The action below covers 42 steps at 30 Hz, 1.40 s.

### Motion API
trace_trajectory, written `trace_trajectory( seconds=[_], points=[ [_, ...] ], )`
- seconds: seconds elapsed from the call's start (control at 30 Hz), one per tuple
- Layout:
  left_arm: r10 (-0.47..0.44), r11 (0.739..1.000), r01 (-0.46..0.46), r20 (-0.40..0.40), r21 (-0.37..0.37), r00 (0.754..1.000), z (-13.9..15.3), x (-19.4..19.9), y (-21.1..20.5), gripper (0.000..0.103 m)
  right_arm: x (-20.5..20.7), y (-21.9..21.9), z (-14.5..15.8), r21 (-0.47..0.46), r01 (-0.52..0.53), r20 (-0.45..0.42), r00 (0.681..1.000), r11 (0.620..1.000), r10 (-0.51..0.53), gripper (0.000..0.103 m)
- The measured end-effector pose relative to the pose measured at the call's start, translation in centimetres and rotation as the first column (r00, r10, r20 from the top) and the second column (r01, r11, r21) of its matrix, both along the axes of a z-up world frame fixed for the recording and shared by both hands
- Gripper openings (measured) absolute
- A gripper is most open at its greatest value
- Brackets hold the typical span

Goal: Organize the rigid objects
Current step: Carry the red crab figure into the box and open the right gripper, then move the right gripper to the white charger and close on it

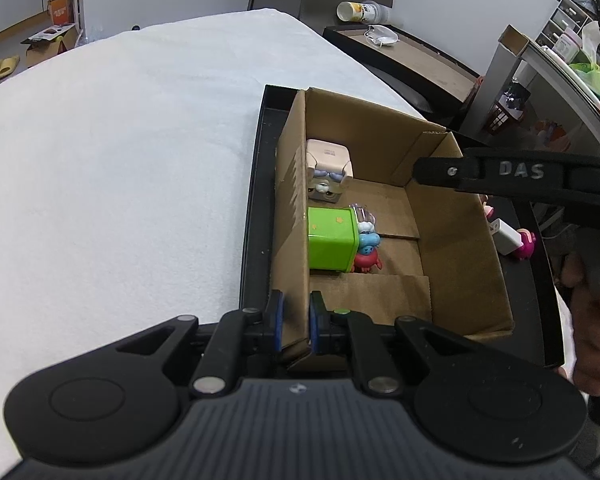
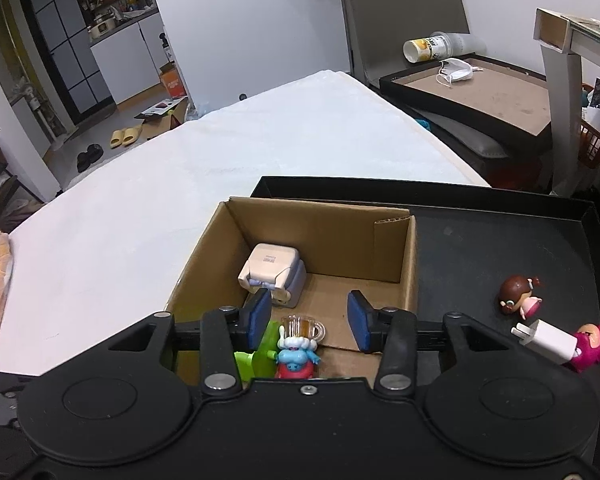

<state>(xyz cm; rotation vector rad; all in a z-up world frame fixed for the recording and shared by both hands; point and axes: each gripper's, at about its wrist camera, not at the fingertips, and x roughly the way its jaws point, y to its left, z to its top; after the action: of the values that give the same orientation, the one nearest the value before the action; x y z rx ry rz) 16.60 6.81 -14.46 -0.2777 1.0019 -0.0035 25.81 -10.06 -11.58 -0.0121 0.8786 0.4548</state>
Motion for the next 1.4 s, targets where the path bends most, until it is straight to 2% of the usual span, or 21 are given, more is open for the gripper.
trace_trajectory(
  seconds=[0.4,0.87,1.13,1.4],
  points=[
    [0.001,0.999,-0.001,-0.006,0.033,1.0,0.0,0.1,-0.5,0.011,0.2,-3.6,1.7,0.003,0.071,-0.001,0.997,0.997,-0.071,0.054],
    [0.004,0.998,-0.003,-0.014,0.067,1.0,0.2,0.1,-1.1,0.01,1.9,-7.9,1.2,-0.07,0.075,-0.027,0.997,0.995,-0.077,0.054],
    [0.007,0.996,-0.005,-0.023,0.087,1.0,0.2,0.3,-1.4,0.01,3.5,-9.9,0.0,-0.116,0.035,-0.073,0.996,0.993,-0.044,0.054],
    [0.005,0.994,-0.002,-0.033,0.11,0.999,0.2,0.6,-1.8,0.01,5.3,-12.0,-1.7,-0.17,0.037,-0.107,0.993,0.985,-0.056,0.054]
  ],
)
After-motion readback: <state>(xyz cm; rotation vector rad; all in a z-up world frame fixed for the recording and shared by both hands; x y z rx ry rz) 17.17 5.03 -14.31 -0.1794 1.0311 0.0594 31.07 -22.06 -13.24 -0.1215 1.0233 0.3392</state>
